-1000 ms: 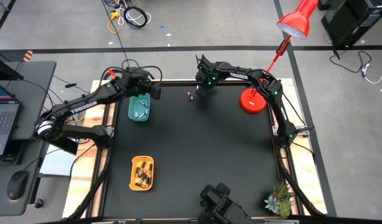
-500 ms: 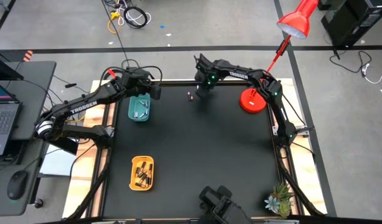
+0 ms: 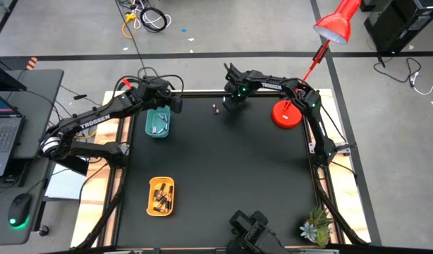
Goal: Sort batteries
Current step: Put the white battery into the blue bin
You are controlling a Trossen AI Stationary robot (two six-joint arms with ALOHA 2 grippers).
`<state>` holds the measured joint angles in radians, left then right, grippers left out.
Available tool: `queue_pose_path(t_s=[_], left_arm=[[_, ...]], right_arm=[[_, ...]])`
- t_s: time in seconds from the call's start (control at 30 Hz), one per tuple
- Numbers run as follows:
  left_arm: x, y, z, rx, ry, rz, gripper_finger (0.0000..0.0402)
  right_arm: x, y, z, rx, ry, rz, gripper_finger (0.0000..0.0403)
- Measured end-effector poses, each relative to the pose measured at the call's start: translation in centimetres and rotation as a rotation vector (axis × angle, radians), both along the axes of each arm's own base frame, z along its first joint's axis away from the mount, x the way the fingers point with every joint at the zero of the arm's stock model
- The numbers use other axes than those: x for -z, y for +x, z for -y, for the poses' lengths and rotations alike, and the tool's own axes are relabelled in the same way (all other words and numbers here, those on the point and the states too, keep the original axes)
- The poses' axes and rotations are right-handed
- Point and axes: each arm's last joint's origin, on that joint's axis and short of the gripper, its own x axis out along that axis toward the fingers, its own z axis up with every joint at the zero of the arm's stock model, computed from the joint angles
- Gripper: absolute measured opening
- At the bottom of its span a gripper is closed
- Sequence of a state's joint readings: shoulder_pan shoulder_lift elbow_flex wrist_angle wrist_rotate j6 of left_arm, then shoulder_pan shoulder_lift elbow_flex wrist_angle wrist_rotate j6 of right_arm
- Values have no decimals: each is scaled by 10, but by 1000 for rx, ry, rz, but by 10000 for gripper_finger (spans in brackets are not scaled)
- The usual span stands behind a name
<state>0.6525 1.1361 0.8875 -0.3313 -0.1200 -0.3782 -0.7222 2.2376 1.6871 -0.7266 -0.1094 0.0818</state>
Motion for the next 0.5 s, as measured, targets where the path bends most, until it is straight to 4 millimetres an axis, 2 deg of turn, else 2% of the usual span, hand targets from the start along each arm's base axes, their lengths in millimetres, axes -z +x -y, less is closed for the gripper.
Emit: queue_pose_path(t_s=[0.13, 0.3, 0.4, 0.5], left_arm=[[0, 0, 0, 0, -2, -2, 172], [0, 0, 0, 9, -10, 5, 172], [0, 0, 0, 10, -10, 5, 172], [0, 0, 0, 12, -11, 5, 172]], right_arm=[[0, -2, -2, -4, 6, -20, 133], [-13, -10, -5, -57, 112, -27, 133], [-30, -12, 3, -34, 104, 19, 133], [-30, -16, 10, 26, 121, 33, 133]])
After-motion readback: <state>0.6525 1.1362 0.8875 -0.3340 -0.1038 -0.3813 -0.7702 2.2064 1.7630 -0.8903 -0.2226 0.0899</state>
